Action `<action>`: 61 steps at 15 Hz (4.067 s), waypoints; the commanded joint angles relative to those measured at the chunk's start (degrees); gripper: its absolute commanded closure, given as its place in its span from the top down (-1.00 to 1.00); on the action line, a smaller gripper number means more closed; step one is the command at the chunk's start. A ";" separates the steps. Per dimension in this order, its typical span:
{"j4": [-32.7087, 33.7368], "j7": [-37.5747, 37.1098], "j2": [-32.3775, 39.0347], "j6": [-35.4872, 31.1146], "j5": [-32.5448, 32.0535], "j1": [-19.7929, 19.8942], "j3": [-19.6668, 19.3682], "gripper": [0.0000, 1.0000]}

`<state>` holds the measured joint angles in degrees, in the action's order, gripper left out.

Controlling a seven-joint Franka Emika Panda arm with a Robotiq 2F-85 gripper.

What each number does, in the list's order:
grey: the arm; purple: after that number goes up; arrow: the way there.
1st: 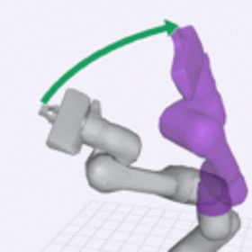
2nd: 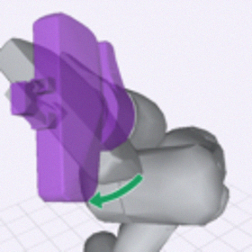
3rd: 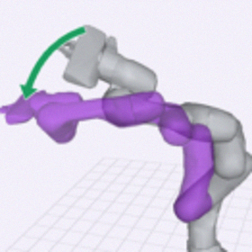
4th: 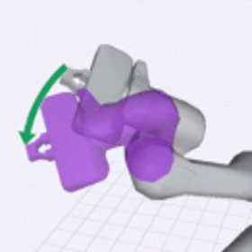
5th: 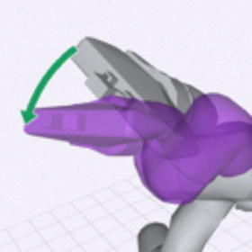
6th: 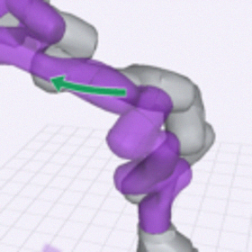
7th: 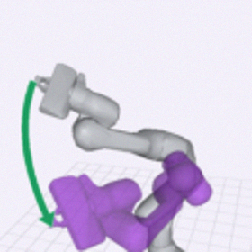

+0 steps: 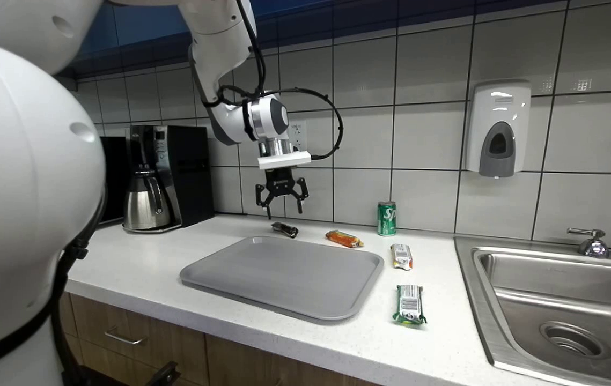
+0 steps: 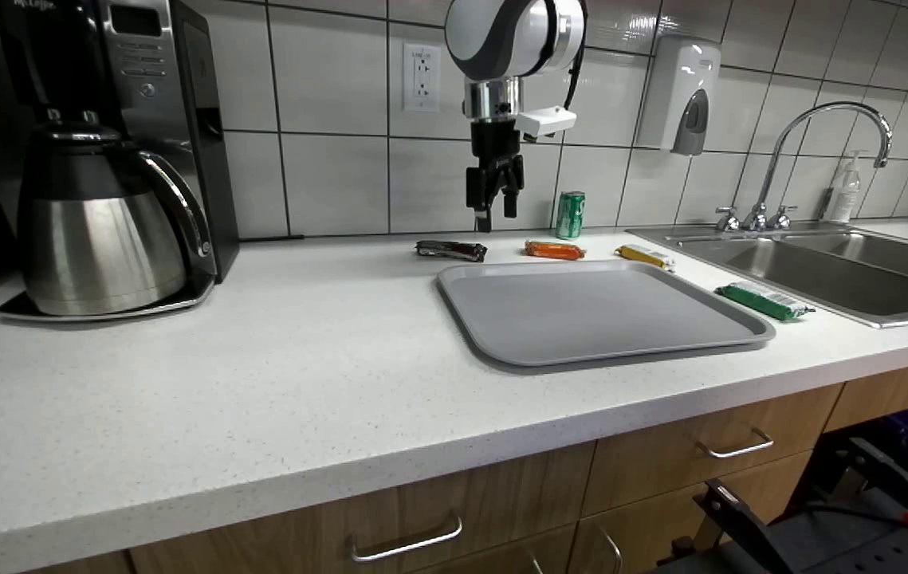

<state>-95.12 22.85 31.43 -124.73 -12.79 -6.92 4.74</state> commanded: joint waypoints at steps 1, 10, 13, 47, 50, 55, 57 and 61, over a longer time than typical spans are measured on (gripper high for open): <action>0.67 -0.58 0.73 -0.74 -1.53 -0.20 0.36 1.00; 6.15 0.33 6.63 -1.45 -2.86 -0.78 0.16 1.00; 9.11 0.53 9.06 -1.26 -3.45 -0.97 0.07 1.00; 26.51 1.77 20.67 -0.36 -3.31 -3.01 0.02 -0.92; 25.64 1.48 19.46 -0.58 -3.27 -2.90 -0.03 -0.92; 22.91 0.59 16.44 -1.28 -3.35 -2.80 -0.31 -0.92; 21.46 0.01 15.11 -1.86 -3.42 -2.79 -0.47 -0.92; 17.46 -1.80 12.08 -2.58 -3.43 -2.79 -0.89 -0.92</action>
<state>-71.84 23.03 48.09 -126.29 -15.45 -9.79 4.27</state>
